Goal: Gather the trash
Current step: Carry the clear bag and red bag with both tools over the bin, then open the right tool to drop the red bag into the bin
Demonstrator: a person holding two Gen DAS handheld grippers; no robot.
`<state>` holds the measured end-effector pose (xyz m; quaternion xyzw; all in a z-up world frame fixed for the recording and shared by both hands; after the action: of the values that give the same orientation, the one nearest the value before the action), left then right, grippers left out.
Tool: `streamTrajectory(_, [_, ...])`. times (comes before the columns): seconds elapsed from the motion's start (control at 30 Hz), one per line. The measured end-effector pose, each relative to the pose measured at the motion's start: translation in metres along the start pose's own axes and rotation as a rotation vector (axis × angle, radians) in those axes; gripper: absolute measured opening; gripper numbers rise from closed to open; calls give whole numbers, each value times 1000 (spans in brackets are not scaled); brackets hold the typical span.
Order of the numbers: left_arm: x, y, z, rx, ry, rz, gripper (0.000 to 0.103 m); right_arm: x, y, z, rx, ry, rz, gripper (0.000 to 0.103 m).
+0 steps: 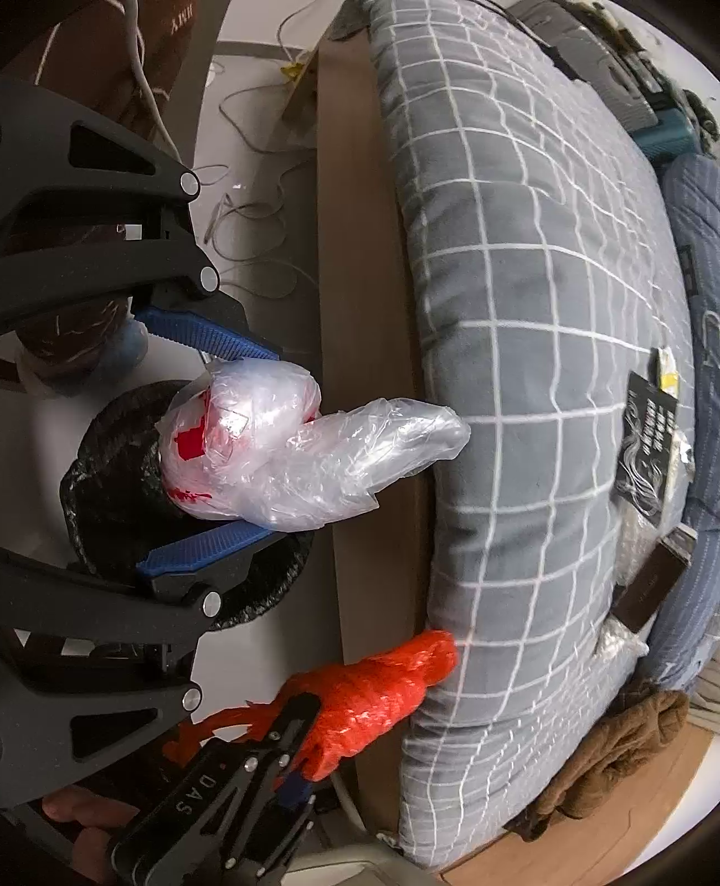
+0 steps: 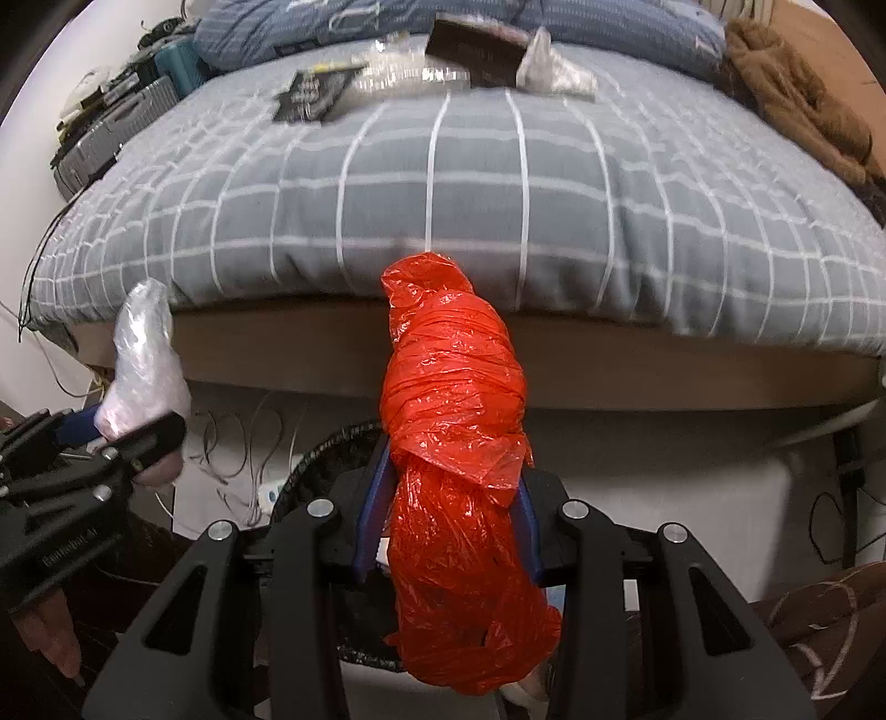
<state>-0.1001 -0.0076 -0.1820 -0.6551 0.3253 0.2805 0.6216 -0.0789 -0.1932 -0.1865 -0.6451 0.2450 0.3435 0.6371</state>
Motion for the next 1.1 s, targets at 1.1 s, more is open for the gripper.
streamTrajectory(1.1, [64,55,46,-79,-60,180,56,81,58,39,-53,-6,238,76])
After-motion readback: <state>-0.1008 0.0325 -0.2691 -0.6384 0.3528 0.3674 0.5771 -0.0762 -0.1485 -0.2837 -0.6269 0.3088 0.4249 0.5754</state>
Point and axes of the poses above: each gripper's, at about its wrist camera, not at the fingertips, and x roughly the way its jaws point, z to its left, y to its underside, the point moved 4 cm from there along x, roughly the way its jaws point, and after that the axes turned 14 degrees about -z, right-handed, at the moved point
